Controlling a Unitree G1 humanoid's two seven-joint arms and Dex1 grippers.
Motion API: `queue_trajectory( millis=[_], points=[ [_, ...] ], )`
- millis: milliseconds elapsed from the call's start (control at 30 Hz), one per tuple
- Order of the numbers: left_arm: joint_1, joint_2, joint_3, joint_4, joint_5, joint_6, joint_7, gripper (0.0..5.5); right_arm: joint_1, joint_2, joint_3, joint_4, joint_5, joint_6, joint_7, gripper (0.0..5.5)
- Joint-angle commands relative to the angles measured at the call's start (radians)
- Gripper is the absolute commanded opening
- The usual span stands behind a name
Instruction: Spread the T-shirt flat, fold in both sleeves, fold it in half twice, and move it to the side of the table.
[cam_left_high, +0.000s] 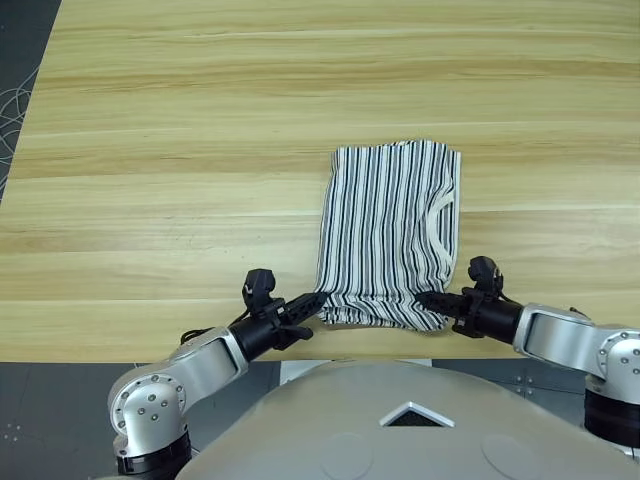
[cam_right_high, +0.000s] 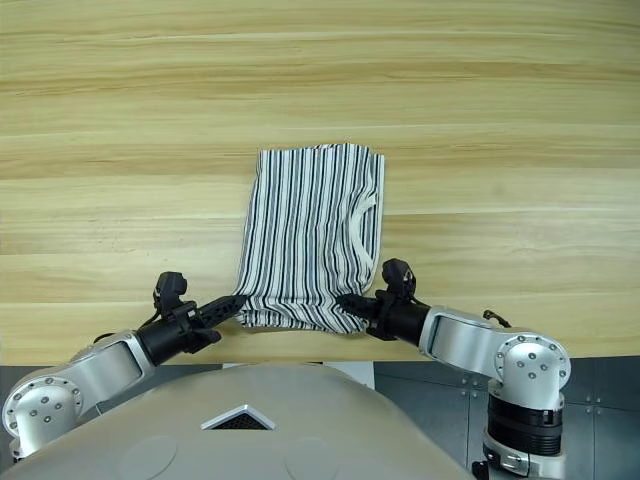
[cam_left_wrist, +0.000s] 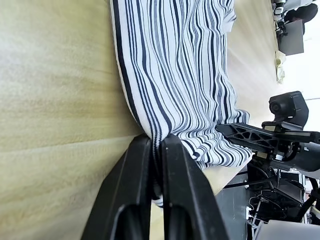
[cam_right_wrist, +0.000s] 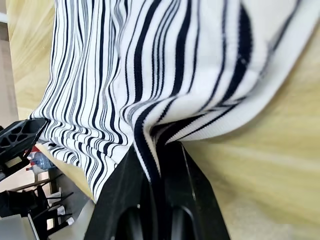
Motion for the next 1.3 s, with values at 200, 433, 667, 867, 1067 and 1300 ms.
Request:
queue_trajectory(
  millis=[200, 433, 667, 867, 1067, 1300],
  points=[
    [-0.153, -0.006, -0.026, 0.031, -0.088, -0.074, 0.126, 0.11, -0.105, -0.075, 0.011, 0.017, 0.139, -0.214, -0.016, 0.1],
    [-0.256, 0.006, -0.058, 0.082, -0.142, -0.124, 0.212, 0.11, -0.205, -0.063, 0.036, 0.079, 0.163, -0.351, -0.053, 0.1],
    [-0.379, 0.0, -0.102, 0.197, -0.09, -0.16, 0.231, 0.11, -0.305, -0.029, 0.075, 0.163, 0.114, -0.412, -0.093, 0.1],
    [-0.538, -0.018, -0.131, 0.331, 0.012, -0.19, 0.206, 0.11, -0.384, 0.013, 0.11, 0.247, 0.044, -0.409, -0.1, 0.1],
    [-0.669, -0.027, -0.149, 0.457, 0.125, -0.214, 0.143, 0.11, -0.458, 0.056, 0.114, 0.333, -0.025, -0.393, -0.098, 0.1],
    [-0.715, -0.053, -0.143, 0.509, 0.204, -0.222, 0.084, 0.11, -0.527, 0.119, 0.084, 0.419, -0.08, -0.402, -0.104, 0.1]
  ],
)
